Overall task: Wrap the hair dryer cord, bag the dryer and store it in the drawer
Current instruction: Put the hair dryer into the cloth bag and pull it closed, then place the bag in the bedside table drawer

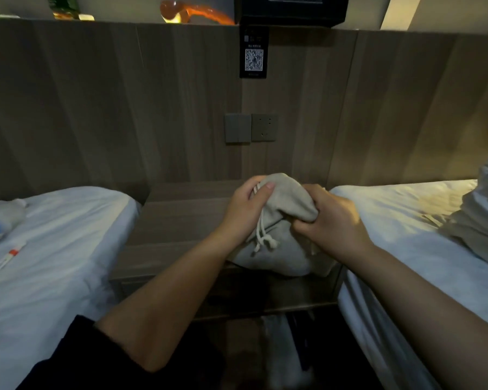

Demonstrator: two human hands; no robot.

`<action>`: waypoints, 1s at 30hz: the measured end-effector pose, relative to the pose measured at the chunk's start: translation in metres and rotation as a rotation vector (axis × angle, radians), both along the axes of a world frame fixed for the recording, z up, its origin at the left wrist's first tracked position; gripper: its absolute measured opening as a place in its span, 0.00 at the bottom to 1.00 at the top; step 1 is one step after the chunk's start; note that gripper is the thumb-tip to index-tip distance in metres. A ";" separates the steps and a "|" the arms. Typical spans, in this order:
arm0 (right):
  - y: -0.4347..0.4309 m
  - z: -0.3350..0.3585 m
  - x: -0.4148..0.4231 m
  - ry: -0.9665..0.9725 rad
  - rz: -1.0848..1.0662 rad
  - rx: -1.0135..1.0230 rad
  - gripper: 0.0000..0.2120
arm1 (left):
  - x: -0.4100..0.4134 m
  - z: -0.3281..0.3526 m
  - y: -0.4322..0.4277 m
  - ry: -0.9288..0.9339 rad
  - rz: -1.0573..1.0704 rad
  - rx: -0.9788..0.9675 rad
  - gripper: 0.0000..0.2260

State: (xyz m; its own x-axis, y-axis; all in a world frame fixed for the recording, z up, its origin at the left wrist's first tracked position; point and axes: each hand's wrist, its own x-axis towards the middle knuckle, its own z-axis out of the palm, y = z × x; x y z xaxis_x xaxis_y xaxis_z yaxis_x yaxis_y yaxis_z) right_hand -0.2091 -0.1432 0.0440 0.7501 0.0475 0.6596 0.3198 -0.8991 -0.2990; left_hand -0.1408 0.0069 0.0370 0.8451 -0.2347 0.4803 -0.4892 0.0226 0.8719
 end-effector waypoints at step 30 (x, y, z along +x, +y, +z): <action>-0.025 -0.108 -0.083 0.230 -0.086 -0.011 0.16 | -0.070 -0.156 0.074 -0.411 0.305 1.023 0.14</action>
State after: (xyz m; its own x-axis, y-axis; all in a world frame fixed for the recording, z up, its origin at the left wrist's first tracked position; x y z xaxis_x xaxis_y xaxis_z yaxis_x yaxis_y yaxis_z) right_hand -0.2918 -0.1684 -0.0640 0.8823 -0.0173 0.4705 0.1662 -0.9236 -0.3456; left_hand -0.2113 0.0810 -0.1188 0.7573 -0.4868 0.4354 -0.6047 -0.7745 0.1857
